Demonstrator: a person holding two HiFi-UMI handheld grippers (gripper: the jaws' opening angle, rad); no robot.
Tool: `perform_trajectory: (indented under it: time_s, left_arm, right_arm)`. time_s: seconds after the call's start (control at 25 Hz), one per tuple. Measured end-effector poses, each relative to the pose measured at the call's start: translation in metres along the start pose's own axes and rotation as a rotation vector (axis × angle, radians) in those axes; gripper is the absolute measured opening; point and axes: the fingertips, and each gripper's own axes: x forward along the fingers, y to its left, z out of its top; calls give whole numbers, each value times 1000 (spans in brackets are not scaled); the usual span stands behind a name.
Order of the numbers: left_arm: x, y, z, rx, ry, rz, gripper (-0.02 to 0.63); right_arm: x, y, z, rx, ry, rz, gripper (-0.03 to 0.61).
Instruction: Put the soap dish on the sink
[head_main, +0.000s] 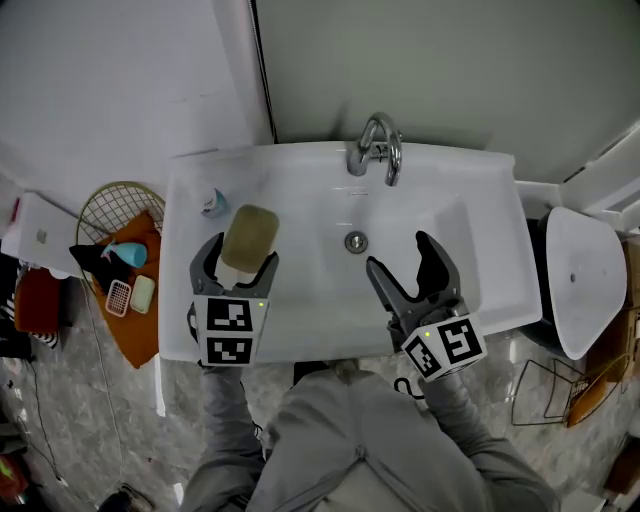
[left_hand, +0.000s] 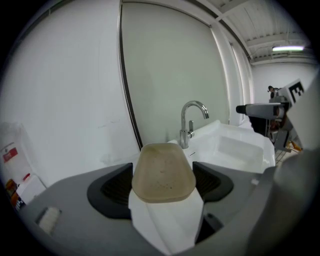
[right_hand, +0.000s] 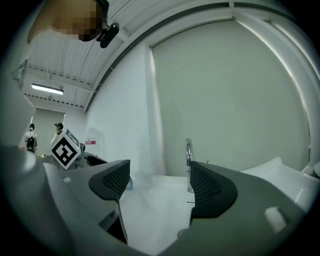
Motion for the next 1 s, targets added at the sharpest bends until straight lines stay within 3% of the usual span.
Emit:
perform_trajectory:
  time_s: [0.4, 1.0]
  left_arm:
    - [85, 9, 1, 77, 30, -122, 426]
    - [189, 7, -8, 86, 58, -246, 426]
  right_arm:
    - [23, -13, -11, 1, 26, -112, 377]
    - [29, -42, -24, -8, 86, -278, 377]
